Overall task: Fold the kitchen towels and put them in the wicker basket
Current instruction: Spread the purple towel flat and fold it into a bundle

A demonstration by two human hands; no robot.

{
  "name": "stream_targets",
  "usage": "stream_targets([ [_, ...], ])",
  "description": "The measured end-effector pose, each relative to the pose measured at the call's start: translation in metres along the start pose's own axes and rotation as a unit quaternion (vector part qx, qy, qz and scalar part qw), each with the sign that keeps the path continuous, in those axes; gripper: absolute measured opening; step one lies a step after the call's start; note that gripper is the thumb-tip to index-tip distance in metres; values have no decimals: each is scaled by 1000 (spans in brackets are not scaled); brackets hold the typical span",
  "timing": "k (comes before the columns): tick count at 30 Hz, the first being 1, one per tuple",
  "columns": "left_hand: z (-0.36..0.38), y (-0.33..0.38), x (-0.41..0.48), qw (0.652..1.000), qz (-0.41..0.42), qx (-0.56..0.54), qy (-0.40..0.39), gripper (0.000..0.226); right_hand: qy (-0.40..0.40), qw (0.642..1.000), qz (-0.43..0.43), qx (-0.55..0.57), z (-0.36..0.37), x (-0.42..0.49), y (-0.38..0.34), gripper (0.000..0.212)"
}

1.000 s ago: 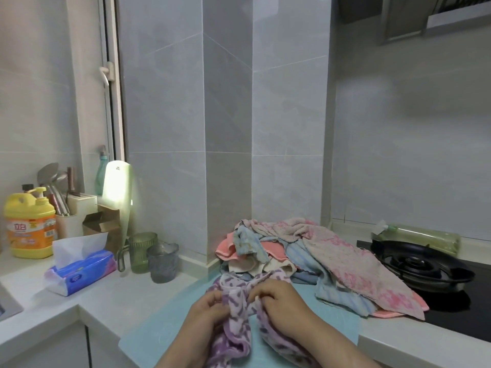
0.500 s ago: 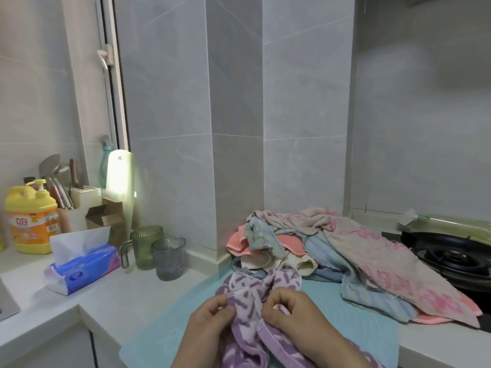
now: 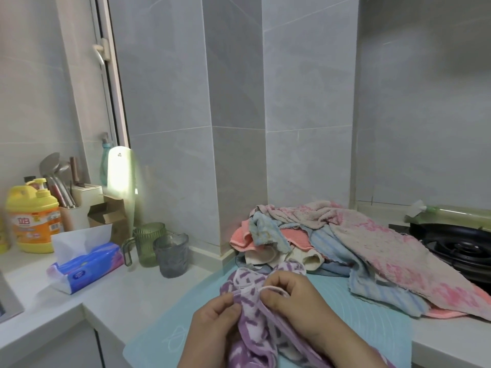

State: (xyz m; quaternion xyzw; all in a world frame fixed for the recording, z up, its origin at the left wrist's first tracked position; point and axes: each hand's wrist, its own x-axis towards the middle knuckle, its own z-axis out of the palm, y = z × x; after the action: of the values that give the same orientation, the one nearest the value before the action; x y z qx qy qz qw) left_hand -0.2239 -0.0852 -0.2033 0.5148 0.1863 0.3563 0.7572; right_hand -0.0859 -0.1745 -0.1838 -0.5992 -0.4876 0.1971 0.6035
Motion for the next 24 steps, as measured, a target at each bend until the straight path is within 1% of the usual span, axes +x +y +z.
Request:
stream_targets([
  [2,0,1,-1,1000,-3,-1,-1,33,33,999,3,-8,11,5,-2,16],
  [5,-1,2,-1,1000,-3,15,7,31,85,996,10,-23,23,7,5,18],
  [9,-2,0,1,1000,4,22,3,32,125,991,-3,-39,29,5,14,26],
  [13,0,1,0,1000,5,17,-10,32,123,991,-11,-53,31,2,12,32],
  [18,0,1,-1,1000,2,-4,-10,30,118,991,-11,-62,32,2,15,30],
  [21,1,0,-3,1000,16,3,-15,12,118,991,-3,-68,32,2,16,30],
  [22,1,0,-3,999,21,15,-19,15,118,990,-2,-72,32,2,17,31],
  [24,-1,1,-3,999,27,42,-15,36,117,990,-1,-74,32,2,17,31],
])
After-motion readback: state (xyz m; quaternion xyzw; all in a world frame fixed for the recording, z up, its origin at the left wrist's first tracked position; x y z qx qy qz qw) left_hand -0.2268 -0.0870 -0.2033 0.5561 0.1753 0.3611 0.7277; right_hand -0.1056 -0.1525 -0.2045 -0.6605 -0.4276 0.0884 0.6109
